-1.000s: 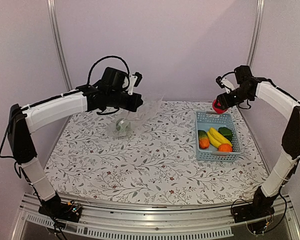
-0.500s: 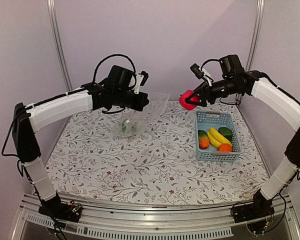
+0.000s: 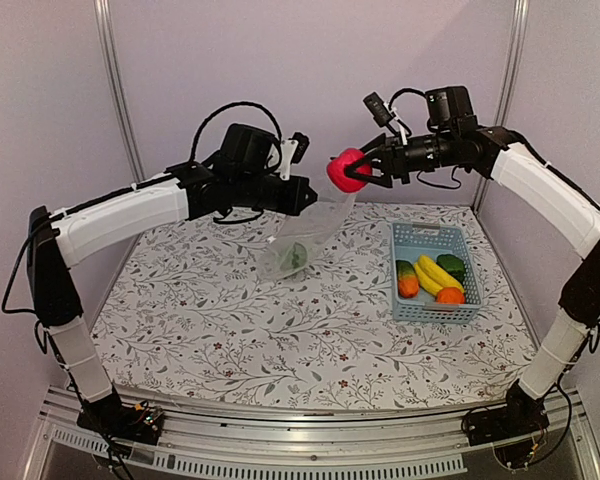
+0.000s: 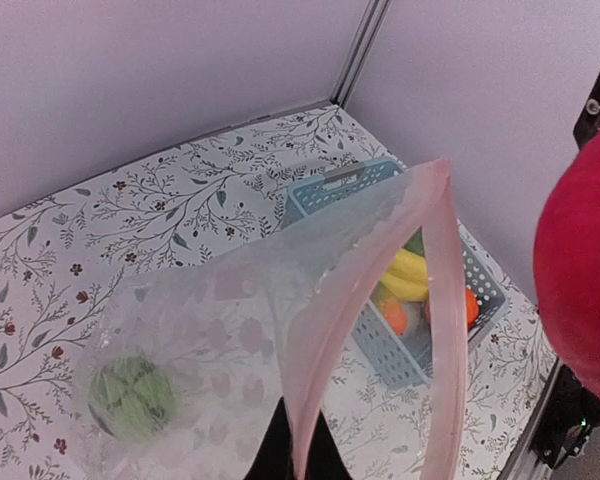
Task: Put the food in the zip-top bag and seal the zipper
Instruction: Place the fake fruit in the bin.
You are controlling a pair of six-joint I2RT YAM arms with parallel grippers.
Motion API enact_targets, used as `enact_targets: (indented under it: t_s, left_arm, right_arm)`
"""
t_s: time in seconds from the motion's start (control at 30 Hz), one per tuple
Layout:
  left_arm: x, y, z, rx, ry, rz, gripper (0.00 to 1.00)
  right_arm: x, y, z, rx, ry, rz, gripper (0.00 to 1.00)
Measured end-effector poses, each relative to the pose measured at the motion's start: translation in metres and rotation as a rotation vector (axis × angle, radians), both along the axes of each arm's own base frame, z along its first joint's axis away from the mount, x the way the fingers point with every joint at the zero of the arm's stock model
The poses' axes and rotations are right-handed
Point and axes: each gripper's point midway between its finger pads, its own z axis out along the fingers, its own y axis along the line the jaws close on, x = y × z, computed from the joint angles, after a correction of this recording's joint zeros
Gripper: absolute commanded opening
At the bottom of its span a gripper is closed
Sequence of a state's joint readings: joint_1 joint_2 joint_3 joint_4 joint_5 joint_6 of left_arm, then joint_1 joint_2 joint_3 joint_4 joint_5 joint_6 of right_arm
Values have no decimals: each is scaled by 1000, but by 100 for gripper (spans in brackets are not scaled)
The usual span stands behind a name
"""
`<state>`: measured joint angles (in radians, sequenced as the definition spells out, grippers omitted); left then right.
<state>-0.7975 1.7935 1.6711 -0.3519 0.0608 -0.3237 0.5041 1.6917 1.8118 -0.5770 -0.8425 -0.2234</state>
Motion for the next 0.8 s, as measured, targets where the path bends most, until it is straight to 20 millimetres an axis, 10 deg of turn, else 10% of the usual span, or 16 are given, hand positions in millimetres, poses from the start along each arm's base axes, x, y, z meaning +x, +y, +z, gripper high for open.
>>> enact_targets:
  t_s: [0.37, 0.6, 0.8]
  left_arm:
    - [-10, -13, 5, -52, 23, -27, 0]
    - [-10, -14, 7, -68, 32, -20, 0]
    - [-8, -15, 9, -77, 27, -19, 0]
  right_arm:
    - [11, 13, -39, -41, 70, -13, 47]
    - [19, 7, -82, -126, 86, -66, 69]
    - [18, 7, -80, -141, 52, -76, 77]
